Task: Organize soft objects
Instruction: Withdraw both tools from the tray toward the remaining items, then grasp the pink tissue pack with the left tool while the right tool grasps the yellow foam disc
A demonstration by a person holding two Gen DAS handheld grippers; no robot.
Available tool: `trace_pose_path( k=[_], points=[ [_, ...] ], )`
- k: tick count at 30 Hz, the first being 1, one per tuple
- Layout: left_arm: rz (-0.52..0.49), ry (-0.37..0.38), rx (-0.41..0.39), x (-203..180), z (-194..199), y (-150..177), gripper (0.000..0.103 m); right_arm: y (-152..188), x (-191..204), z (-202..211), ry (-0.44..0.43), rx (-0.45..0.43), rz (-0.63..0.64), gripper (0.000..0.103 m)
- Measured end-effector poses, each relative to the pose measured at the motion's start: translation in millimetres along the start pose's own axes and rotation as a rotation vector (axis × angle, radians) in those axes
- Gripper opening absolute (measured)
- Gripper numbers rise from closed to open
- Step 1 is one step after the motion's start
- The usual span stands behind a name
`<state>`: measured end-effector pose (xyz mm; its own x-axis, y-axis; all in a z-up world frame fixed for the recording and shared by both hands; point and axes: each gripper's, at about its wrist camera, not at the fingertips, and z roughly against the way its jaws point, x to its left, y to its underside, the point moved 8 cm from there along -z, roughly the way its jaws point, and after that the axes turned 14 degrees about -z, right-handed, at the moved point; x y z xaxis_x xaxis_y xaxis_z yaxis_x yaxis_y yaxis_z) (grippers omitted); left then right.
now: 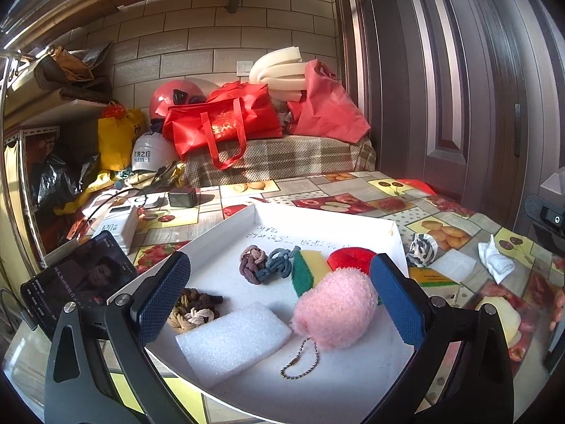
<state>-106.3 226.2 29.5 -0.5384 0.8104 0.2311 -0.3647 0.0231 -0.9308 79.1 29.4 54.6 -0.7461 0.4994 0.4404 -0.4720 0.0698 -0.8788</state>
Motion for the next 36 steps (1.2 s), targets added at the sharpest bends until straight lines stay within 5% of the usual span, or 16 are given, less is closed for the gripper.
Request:
trace_pose_path(
  k=[5, 12, 16, 25, 36],
  points=[
    [-0.018, 0.131, 0.020, -26.1, 2.2, -0.8, 0.103, -15.2, -57.5, 7.0, 0.158, 0.012, -0.006, 0.103],
    [-0.078, 0.493, 0.076, -111.1, 17.4, -2.5, 0.102, -13.8, -103.9, 6.9, 0.207, 0.143, -0.056, 0.103],
    [-0.169, 0.493, 0.159, -154.5, 15.8, 0.6, 0.102, -7.3, -110.3, 1.2, 0.226, 0.185, -0.083, 0.103],
    [-0.154, 0.514, 0.342, -181.8, -16.6, 17.8, 0.102, 2.5, -105.5, -10.7, 0.203, 0.257, -0.046, 0.103],
    [-0.259, 0.533, 0.365, -201.7, -12.0, 23.8, 0.102, 3.3, -109.7, -13.2, 0.186, 0.273, -0.091, 0.103]
  ],
)
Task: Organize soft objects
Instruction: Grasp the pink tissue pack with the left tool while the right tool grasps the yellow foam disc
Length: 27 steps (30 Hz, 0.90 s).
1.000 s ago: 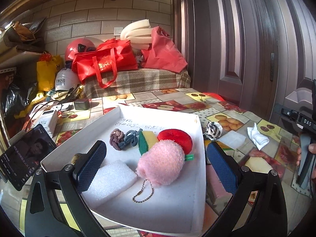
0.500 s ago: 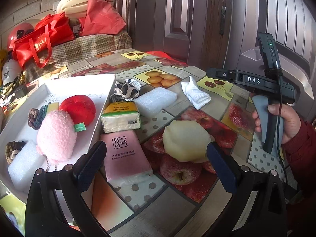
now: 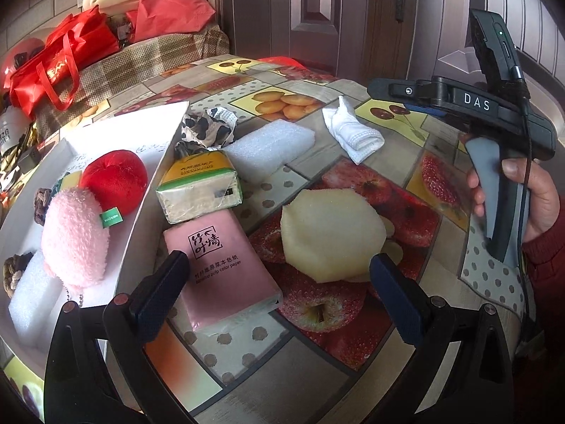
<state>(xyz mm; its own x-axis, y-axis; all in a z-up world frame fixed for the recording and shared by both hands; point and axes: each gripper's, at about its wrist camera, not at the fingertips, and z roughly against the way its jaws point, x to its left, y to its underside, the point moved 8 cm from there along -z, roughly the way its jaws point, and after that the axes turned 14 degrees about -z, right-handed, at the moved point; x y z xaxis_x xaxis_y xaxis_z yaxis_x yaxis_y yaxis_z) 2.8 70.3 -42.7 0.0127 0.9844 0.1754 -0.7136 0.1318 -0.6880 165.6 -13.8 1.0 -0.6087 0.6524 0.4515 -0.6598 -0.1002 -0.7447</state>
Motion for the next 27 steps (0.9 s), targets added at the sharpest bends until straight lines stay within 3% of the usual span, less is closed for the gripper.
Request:
trace_pose_path(
  k=[7, 10, 13, 17, 19, 21, 23, 24, 27],
  points=[
    [-0.020, 0.106, -0.045, -28.6, 13.7, -1.9, 0.102, -0.3, 0.1, -1.3, 0.004, 0.004, -0.001, 0.103],
    [0.091, 0.069, -0.114, -6.1, 29.1, -0.9, 0.102, -0.5, 0.3, -1.2, 0.004, 0.004, -0.002, 0.103],
    [0.205, 0.076, -0.073, 15.2, 22.2, 9.5, 0.102, -0.4, 0.1, -1.7, 0.005, 0.006, -0.001, 0.103],
    [0.132, 0.037, -0.041, 5.1, 15.4, 3.1, 0.102, 2.5, -0.6, -5.9, 0.008, 0.021, 0.001, 0.103],
    [0.094, 0.006, -0.010, -0.2, 6.8, -1.1, 0.095, 2.7, 0.8, -3.9, -0.016, 0.018, 0.001, 0.103],
    [0.078, -0.011, 0.028, -3.0, -2.0, -0.8, 0.093, 3.5, 11.5, 4.4, -0.126, 0.023, 0.008, 0.103],
    [0.074, -0.006, 0.047, -2.2, -8.0, -0.2, 0.075, 13.7, 29.6, 12.8, -0.254, 0.086, 0.066, 0.103],
    [0.076, -0.001, 0.058, -1.2, -11.9, 0.2, 0.061, 22.0, 39.3, 16.2, -0.289, 0.127, 0.117, 0.103],
    [0.062, 0.023, 0.076, -2.2, -22.7, -2.4, 0.051, 35.3, 52.3, 27.2, -0.295, 0.154, 0.237, 0.103]
  ],
)
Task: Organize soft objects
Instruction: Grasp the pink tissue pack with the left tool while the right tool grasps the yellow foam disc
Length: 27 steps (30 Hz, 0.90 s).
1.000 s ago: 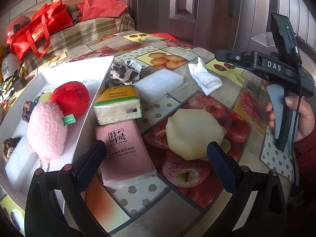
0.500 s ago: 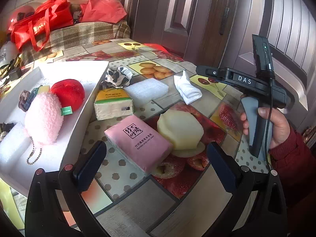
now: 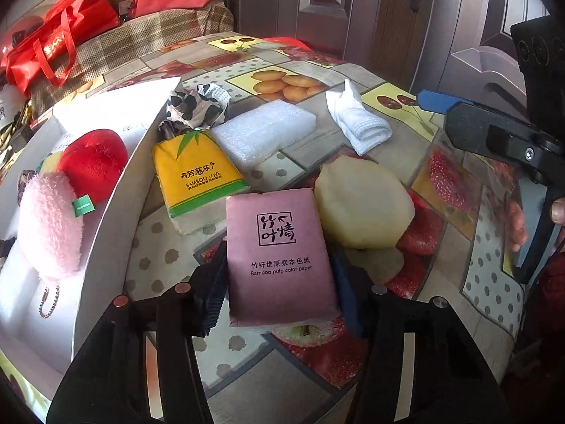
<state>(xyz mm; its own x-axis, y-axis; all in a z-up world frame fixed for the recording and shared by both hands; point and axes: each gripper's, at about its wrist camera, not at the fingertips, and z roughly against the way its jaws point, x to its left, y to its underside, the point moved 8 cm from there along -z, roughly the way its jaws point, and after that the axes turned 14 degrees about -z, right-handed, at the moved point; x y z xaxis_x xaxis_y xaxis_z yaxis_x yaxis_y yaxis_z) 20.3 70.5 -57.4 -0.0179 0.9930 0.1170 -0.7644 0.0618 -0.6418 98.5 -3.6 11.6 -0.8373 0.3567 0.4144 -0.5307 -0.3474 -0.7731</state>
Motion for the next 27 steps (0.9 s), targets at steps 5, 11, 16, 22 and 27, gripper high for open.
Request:
trace_pose_path(
  k=[5, 11, 16, 22, 27],
  points=[
    [-0.082, 0.009, -0.007, -16.2, 3.2, -0.8, 0.050, 10.5, 2.5, -2.5, -0.027, 0.067, 0.010, 0.103],
    [-0.054, 0.010, 0.003, -8.2, 15.7, 16.8, 0.050, 41.6, 14.6, -30.6, 0.078, 0.247, 0.165, 0.103],
    [0.013, 0.026, -0.006, 3.4, 19.1, 21.9, 0.050, 53.7, 10.3, -53.4, 0.160, 0.338, 0.206, 0.089],
    [-0.021, 0.031, -0.053, -3.5, 28.8, 17.3, 0.050, 59.1, 11.5, -51.1, 0.174, 0.348, 0.240, 0.061],
    [-0.032, -0.030, -0.241, 1.4, 68.7, 10.5, 0.050, 25.3, 30.9, -16.4, 0.102, 0.103, 0.210, 0.061]
  ],
)
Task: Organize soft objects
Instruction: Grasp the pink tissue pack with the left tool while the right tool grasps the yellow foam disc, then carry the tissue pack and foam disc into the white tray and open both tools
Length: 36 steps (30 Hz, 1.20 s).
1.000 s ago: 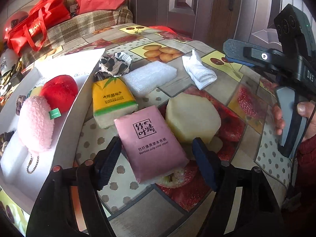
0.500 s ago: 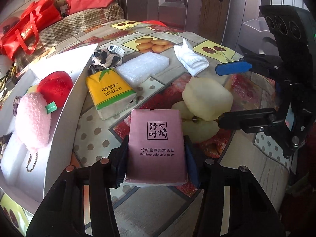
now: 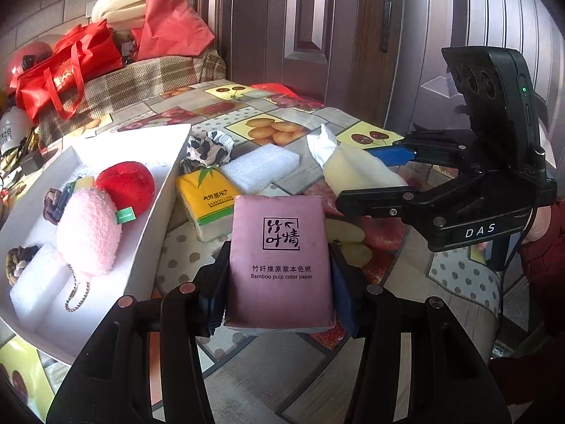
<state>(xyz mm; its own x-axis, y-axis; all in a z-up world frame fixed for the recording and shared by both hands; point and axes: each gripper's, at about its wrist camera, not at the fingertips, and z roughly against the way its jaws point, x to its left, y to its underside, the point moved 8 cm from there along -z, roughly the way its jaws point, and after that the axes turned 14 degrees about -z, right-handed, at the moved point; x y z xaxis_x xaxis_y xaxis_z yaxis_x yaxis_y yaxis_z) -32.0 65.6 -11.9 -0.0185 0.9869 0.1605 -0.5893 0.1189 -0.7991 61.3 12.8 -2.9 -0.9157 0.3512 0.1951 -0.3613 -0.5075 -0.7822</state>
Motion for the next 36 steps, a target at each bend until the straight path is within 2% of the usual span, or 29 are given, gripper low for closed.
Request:
trace_pose_path(
  k=[4, 7, 9, 12, 17, 23, 36],
  points=[
    [-0.071, -0.176, -0.123, 17.1, 29.6, -6.4, 0.050, -29.0, 2.3, 23.0, -0.006, -0.214, -0.080, 0.061],
    [-0.074, -0.221, -0.158, 28.7, 41.7, -4.4, 0.050, -32.0, 4.7, 18.4, 0.020, -0.278, -0.117, 0.061],
    [-0.059, -0.236, -0.155, 37.3, 44.4, -1.2, 0.050, -31.1, 7.7, 9.9, 0.047, -0.266, -0.118, 0.061],
    [-0.022, -0.247, -0.161, 51.4, 49.5, 4.7, 0.050, -34.6, 13.9, 11.1, 0.020, -0.291, -0.123, 0.061],
    [0.023, -0.282, -0.170, 71.3, 55.1, 11.5, 0.050, -33.7, 29.0, 2.4, 0.001, -0.270, -0.094, 0.061],
    [0.031, -0.349, -0.174, 91.8, 62.7, 19.0, 0.050, -37.2, 40.8, -6.7, -0.025, -0.272, -0.108, 0.061],
    [0.129, -0.453, -0.144, 154.0, 69.0, 40.6, 0.051, -32.8, 80.0, -31.3, -0.098, -0.213, -0.058, 0.061]
  ],
)
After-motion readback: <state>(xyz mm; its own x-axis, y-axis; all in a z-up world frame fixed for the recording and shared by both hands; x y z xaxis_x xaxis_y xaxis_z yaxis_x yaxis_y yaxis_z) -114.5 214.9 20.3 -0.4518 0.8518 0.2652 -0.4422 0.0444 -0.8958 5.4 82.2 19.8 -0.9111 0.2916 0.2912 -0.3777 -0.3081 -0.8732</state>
